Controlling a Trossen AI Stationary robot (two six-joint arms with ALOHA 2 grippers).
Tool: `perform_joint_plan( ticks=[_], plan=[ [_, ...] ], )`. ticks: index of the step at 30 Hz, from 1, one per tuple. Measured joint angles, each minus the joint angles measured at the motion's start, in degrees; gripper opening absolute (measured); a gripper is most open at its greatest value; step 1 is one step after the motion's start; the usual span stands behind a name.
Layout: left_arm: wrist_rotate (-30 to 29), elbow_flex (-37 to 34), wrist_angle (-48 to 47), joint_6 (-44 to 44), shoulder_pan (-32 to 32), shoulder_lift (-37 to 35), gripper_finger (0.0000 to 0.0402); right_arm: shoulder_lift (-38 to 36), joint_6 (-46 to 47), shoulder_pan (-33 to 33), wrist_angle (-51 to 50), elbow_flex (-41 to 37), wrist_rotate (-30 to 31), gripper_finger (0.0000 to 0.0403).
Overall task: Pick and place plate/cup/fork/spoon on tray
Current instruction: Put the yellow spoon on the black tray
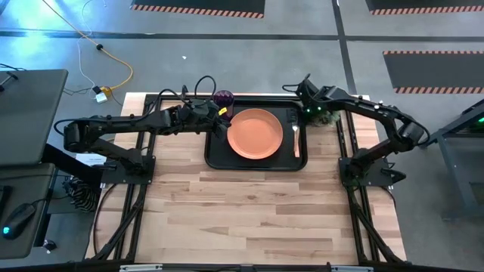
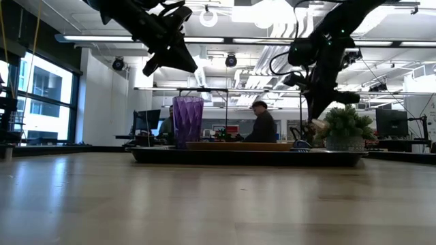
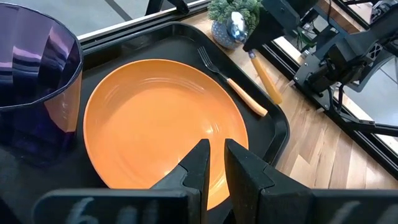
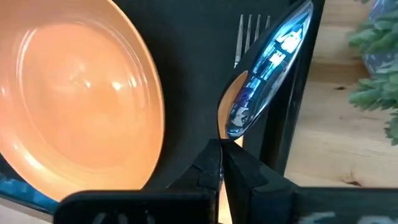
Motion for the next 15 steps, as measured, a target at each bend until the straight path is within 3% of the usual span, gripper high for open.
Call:
perform_joint_plan(
  ticks=[6,15],
  plan=[
    [0.0,0.0,0.0,0.3,0.1,0.0,0.0037,1.2,0.6,2.5,-6.7,3.5,2.6,0.0000],
    [0.0,0.0,0.0,0.3,0.1,0.0,0.0037,10.2,-6.4,4.7,-19.1,17.5,8.0,0.0000]
  ],
)
